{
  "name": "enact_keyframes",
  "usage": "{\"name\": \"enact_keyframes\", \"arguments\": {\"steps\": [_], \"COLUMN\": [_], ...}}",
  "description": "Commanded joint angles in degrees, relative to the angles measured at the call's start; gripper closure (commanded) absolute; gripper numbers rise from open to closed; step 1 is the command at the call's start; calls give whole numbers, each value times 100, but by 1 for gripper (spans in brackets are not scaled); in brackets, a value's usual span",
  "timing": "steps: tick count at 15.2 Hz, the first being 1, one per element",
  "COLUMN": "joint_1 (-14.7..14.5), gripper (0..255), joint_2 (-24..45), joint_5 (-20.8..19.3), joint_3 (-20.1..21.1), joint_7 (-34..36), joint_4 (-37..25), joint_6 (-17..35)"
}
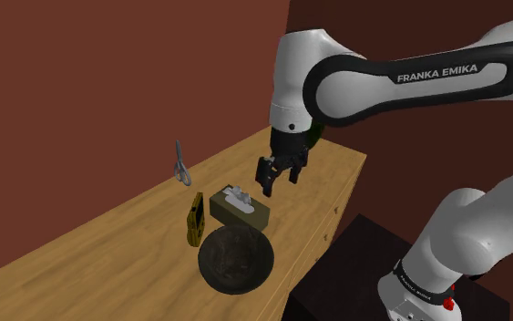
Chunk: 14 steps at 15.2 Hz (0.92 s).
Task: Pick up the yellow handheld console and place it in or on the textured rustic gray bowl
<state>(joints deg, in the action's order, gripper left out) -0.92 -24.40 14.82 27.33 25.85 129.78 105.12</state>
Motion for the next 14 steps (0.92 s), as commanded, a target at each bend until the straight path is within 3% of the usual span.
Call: {"name": "enact_keyframes", "arguments": {"steps": [1, 5, 9, 14], "joint_1": [69, 192, 219, -143], "gripper": [0, 0, 0, 0], "joint_2": [389, 1269, 2293, 3674], "joint_5": [-80, -473, -1179, -2292], "joint_3": [265, 765, 1151, 1229], "joint_7": [446, 1398, 2467, 3791], "joint_4": [-214, -752, -1431, -2516], "joint_6": [265, 708, 1013, 1085]}}
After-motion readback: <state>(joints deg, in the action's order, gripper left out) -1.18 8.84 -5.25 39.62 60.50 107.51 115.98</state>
